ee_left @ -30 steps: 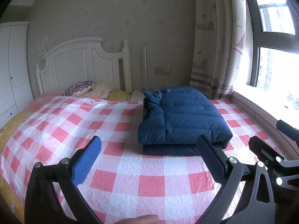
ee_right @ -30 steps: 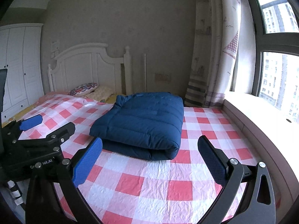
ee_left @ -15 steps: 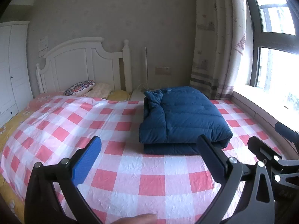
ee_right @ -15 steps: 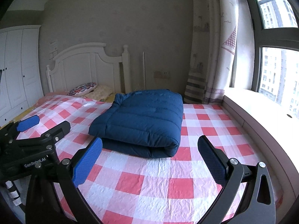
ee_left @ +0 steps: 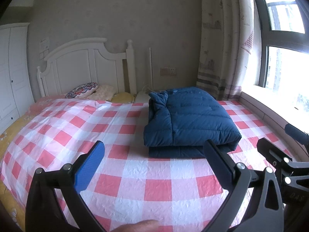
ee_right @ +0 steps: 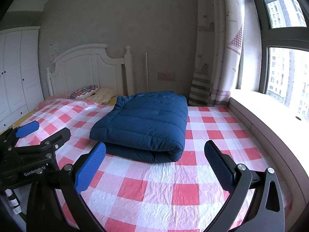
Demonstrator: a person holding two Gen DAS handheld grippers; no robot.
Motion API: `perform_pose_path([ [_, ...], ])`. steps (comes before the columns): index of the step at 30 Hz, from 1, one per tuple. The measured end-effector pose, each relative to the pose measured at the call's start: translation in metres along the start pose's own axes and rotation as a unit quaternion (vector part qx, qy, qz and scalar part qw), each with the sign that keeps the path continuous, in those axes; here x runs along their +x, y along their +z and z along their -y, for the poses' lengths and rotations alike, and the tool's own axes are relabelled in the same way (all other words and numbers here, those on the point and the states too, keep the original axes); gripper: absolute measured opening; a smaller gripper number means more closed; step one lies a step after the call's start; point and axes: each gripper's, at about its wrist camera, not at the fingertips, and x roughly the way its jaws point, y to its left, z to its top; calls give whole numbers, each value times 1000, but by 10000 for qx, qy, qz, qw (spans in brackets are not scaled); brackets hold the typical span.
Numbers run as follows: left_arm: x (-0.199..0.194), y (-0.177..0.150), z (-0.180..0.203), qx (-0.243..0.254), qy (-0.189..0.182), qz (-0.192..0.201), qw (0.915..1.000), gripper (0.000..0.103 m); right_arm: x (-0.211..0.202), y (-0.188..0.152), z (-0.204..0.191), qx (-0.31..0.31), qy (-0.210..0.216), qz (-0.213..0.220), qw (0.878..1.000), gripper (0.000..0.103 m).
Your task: Fold large clothes
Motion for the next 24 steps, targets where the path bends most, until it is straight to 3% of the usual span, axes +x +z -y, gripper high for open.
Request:
perform_pose_path([
  [20, -13, 5, -17, 70, 3, 223, 9997, 101, 3, -3, -3, -115, -167, -7, 9998, 98],
  [24, -10, 3, -14, 29, -170, 226, 9996, 101, 8, -6, -6, -140, -159, -94, 9997, 98],
])
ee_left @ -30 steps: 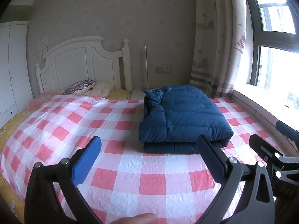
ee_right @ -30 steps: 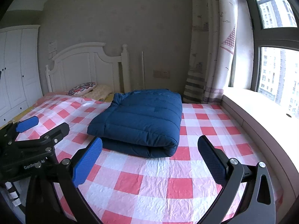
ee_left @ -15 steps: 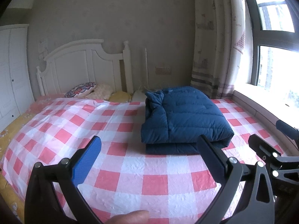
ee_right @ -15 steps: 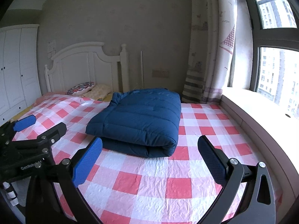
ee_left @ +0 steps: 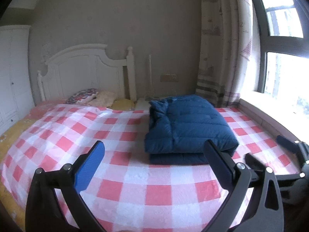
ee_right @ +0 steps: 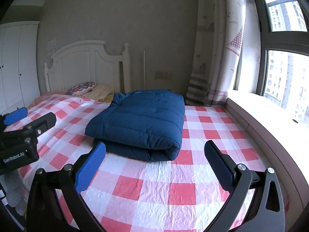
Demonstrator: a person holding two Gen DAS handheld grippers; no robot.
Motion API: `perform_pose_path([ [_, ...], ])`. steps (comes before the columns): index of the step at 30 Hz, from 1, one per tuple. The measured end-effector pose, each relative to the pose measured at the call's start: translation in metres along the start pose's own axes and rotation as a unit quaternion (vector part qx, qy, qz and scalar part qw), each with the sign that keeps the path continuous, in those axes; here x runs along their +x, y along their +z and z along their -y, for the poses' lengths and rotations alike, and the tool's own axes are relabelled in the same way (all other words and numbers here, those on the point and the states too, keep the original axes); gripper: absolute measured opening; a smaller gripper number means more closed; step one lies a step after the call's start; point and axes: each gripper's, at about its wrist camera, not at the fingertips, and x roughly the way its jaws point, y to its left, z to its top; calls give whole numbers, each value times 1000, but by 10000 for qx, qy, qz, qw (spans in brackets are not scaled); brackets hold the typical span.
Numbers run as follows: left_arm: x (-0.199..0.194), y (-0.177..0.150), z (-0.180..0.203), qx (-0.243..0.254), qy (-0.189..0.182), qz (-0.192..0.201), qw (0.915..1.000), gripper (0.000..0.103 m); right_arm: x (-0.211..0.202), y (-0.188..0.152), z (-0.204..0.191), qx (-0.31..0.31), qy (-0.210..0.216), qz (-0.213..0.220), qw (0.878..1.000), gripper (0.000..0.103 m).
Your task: Fold large clothes
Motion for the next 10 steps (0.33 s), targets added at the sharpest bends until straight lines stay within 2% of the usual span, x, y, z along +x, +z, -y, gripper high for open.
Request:
perform_pose_path([
  [3, 9, -2, 9, 216, -121, -86, 9997, 101, 11, -3, -3, -53, 12, -122, 9999, 98],
  [6, 29, -2, 8, 251, -341, -381, 9984, 101, 22, -7, -4, -38, 10, -245, 9997, 98],
  [10, 71, 8, -26, 289, 63, -538, 9981, 101, 44, -10, 2, -72, 41, -462, 9989, 98],
])
